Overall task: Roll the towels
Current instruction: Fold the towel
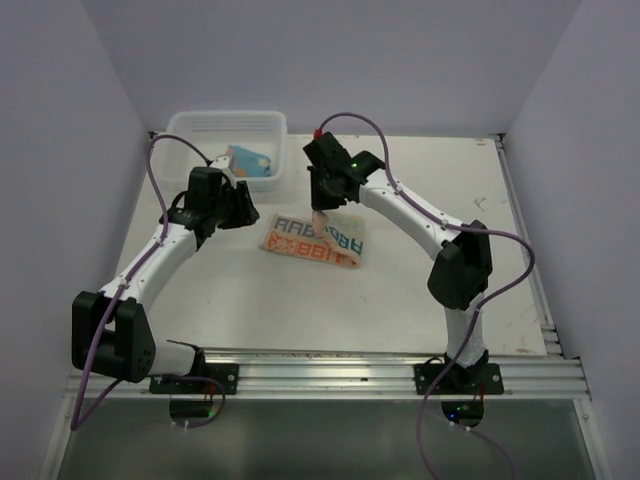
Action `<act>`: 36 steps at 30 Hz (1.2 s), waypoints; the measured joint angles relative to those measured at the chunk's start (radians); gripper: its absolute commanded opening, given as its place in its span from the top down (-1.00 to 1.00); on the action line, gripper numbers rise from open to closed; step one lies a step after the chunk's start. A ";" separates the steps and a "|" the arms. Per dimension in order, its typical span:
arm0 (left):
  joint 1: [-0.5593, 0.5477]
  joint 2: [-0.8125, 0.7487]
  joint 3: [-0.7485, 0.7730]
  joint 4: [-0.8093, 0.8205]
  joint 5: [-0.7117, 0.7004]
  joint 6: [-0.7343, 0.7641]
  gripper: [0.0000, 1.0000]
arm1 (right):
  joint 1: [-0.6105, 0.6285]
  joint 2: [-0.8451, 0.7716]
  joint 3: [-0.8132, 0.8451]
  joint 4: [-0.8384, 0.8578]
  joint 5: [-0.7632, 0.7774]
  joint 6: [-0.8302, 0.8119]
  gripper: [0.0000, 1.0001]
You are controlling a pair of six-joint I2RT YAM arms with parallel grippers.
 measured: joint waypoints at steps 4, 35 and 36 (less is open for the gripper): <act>0.000 -0.001 0.000 0.000 0.000 0.000 -0.06 | 0.024 0.057 0.038 0.021 -0.048 0.040 1.00; 0.000 -0.002 -0.016 0.001 0.021 -0.003 -0.07 | 0.037 0.189 0.026 0.269 -0.099 0.219 1.00; 0.000 -0.002 -0.016 0.001 0.021 -0.003 -0.07 | 0.037 0.198 0.026 0.273 -0.100 0.224 0.91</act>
